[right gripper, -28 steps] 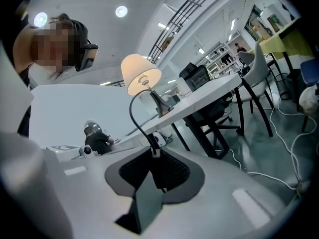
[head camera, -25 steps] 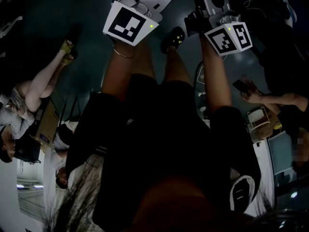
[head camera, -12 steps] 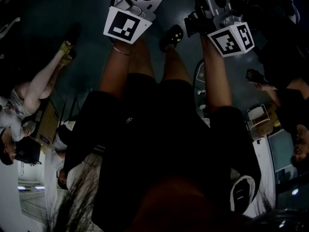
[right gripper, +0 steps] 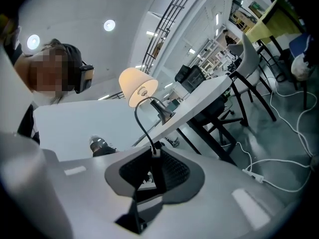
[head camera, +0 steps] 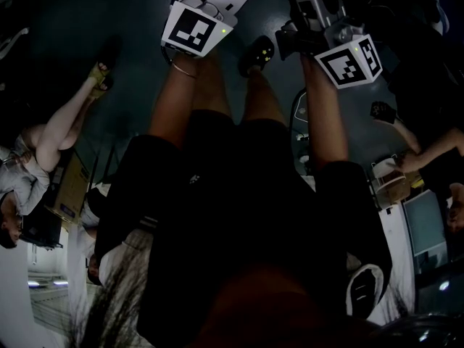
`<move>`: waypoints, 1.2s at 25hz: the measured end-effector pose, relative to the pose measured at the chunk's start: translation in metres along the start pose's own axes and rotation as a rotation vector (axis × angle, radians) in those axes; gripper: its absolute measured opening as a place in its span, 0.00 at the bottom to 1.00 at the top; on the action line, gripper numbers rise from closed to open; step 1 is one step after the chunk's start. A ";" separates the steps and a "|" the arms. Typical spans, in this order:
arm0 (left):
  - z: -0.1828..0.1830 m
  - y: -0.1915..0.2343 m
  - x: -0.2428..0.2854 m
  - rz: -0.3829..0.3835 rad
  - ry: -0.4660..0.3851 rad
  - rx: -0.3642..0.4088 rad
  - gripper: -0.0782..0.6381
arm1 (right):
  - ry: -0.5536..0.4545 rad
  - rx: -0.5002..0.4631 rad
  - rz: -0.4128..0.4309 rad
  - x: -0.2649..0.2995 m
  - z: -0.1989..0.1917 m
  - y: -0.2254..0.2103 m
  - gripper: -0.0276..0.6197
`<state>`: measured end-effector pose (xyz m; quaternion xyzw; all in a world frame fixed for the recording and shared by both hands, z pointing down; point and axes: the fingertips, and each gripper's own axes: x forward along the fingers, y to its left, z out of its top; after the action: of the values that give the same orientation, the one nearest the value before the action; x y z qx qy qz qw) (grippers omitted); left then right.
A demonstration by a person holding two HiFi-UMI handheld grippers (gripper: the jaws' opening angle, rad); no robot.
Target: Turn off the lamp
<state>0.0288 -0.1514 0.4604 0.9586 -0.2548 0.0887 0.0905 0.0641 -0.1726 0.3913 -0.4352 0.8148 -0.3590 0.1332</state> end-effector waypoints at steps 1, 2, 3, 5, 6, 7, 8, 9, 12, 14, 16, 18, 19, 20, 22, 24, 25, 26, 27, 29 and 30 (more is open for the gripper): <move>0.000 0.000 0.000 -0.002 -0.001 0.000 0.20 | -0.002 0.009 0.003 0.000 0.000 0.000 0.14; 0.001 -0.001 0.001 -0.003 -0.004 0.000 0.20 | -0.004 0.015 0.005 0.000 0.000 0.001 0.14; 0.002 -0.001 0.001 -0.003 -0.007 0.000 0.20 | -0.004 0.018 0.007 -0.001 -0.001 0.001 0.14; 0.002 -0.002 0.001 -0.001 -0.008 -0.005 0.20 | -0.007 0.021 0.008 -0.002 0.000 0.002 0.14; 0.002 -0.002 0.001 0.003 -0.008 -0.008 0.20 | -0.009 0.024 0.009 -0.002 0.000 0.002 0.14; 0.003 -0.002 0.000 0.008 -0.011 -0.012 0.19 | -0.010 0.025 0.012 -0.003 0.001 0.002 0.14; 0.003 -0.002 0.000 0.014 -0.016 -0.017 0.19 | -0.010 0.027 0.013 -0.003 0.001 0.002 0.14; 0.004 -0.002 -0.001 0.018 -0.019 -0.021 0.17 | -0.010 0.030 0.014 -0.004 0.001 0.002 0.14; 0.006 -0.003 -0.002 0.028 -0.025 -0.014 0.16 | -0.017 0.041 0.015 -0.005 0.003 0.001 0.14; 0.009 -0.002 -0.003 0.037 -0.039 -0.016 0.16 | -0.023 0.045 0.019 -0.005 0.004 0.001 0.14; 0.010 -0.002 -0.004 0.043 -0.043 -0.017 0.15 | -0.026 0.046 0.027 -0.004 0.004 0.001 0.14; 0.010 -0.003 -0.005 0.042 -0.043 -0.007 0.14 | -0.026 0.039 0.039 -0.002 0.005 0.003 0.14; 0.010 -0.003 -0.006 0.042 -0.045 -0.004 0.14 | -0.026 0.032 0.046 -0.001 0.005 0.005 0.14; 0.010 -0.004 -0.006 0.043 -0.046 -0.002 0.14 | -0.026 0.025 0.051 -0.001 0.005 0.005 0.14; 0.011 -0.005 -0.008 0.045 -0.044 0.004 0.14 | -0.021 -0.003 0.045 -0.003 0.003 0.004 0.14; 0.012 -0.006 -0.010 0.046 -0.039 0.012 0.14 | -0.006 -0.055 0.024 -0.003 0.001 0.003 0.14; 0.012 -0.007 -0.011 0.046 -0.039 0.012 0.14 | -0.002 -0.071 0.019 -0.004 0.001 0.003 0.14; 0.012 -0.008 -0.012 0.045 -0.042 0.011 0.14 | -0.004 -0.074 0.022 -0.004 0.001 0.003 0.14; 0.013 -0.008 -0.012 0.045 -0.045 0.009 0.14 | -0.011 -0.069 0.028 -0.004 0.002 0.004 0.14; 0.014 -0.008 -0.013 0.046 -0.050 0.007 0.14 | -0.024 -0.059 0.042 -0.004 0.003 0.005 0.14; 0.014 -0.008 -0.012 0.047 -0.050 0.007 0.14 | -0.027 -0.060 0.048 -0.005 0.004 0.006 0.14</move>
<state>0.0238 -0.1423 0.4429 0.9547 -0.2789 0.0677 0.0785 0.0652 -0.1685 0.3840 -0.4242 0.8336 -0.3252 0.1394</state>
